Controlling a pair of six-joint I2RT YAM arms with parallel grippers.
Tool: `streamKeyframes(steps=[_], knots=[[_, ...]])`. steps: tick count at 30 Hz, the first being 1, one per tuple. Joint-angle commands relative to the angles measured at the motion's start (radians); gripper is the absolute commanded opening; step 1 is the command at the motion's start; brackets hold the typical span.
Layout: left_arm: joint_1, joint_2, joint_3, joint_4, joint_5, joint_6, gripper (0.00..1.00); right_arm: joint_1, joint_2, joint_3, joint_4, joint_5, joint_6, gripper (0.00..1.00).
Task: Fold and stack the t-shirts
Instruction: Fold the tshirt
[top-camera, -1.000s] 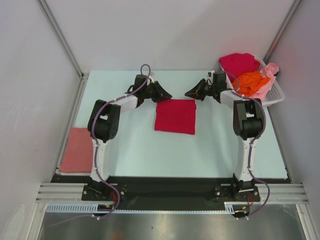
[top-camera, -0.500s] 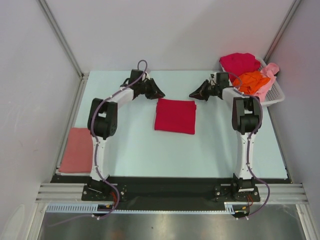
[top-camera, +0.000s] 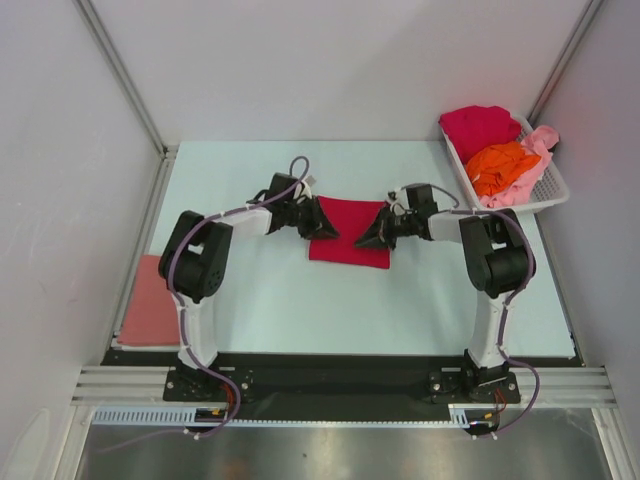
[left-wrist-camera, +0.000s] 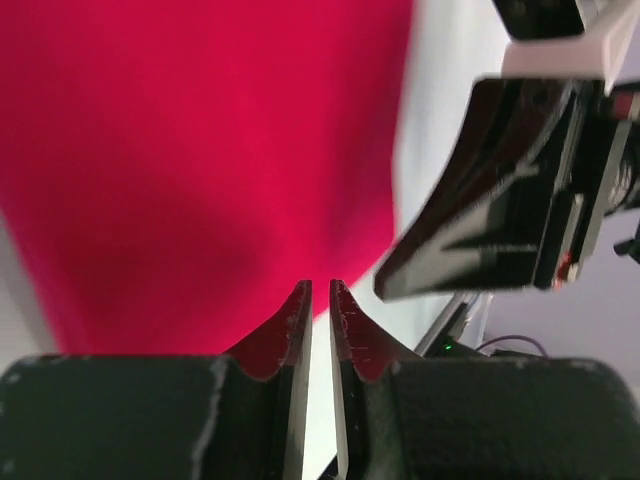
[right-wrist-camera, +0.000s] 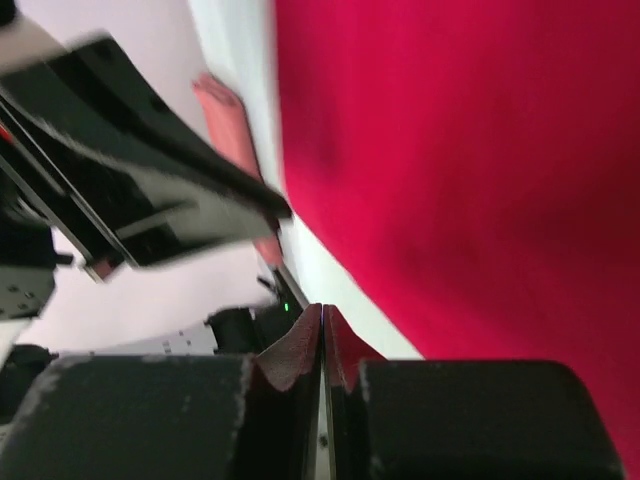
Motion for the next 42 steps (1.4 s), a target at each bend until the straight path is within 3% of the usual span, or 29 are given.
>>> streamKeyframes(steps=[1, 4, 6, 8, 12, 15, 18, 24, 30, 33, 38, 42], knots=[[0.012, 0.069, -0.065, 0.009, 0.014, 0.015, 0.17, -0.020, 0.036, -0.105, 0.133, -0.056, 0.019, 0.07], [0.020, 0.104, -0.064, -0.067, 0.014, 0.136, 0.17, -0.057, 0.058, -0.168, 0.076, -0.049, -0.065, 0.06], [0.037, 0.129, 0.008, -0.233, 0.011, 0.269, 0.18, -0.101, 0.016, -0.188, 0.009, -0.039, -0.091, 0.05], [0.060, 0.083, 0.025, -0.314, 0.037, 0.299, 0.17, -0.123, -0.043, -0.197, -0.063, -0.050, -0.113, 0.05], [0.035, -0.084, -0.022, -0.272, 0.077, 0.269, 0.22, -0.101, -0.143, -0.124, -0.177, -0.061, -0.153, 0.07], [0.012, -0.127, -0.058, -0.194, 0.080, 0.171, 0.25, -0.048, -0.140, -0.076, -0.110, -0.070, -0.072, 0.08], [0.012, -0.115, -0.124, -0.079, 0.048, 0.089, 0.23, 0.003, -0.058, 0.002, -0.082, -0.055, -0.029, 0.07], [0.041, -0.005, -0.168, -0.109, -0.084, 0.147, 0.18, 0.060, 0.133, 0.024, 0.093, -0.053, 0.086, 0.06], [0.049, 0.057, -0.125, -0.183, -0.116, 0.268, 0.17, -0.008, 0.145, -0.022, -0.088, -0.016, -0.099, 0.06], [0.052, 0.006, -0.125, -0.216, -0.118, 0.298, 0.17, -0.075, 0.110, -0.050, -0.169, -0.038, -0.182, 0.06], [0.054, -0.126, -0.133, -0.197, -0.052, 0.276, 0.25, -0.150, -0.010, -0.032, -0.277, -0.039, -0.266, 0.09], [0.060, -0.124, -0.081, -0.083, 0.041, 0.192, 0.30, -0.155, -0.010, 0.054, -0.289, -0.050, -0.240, 0.10]])
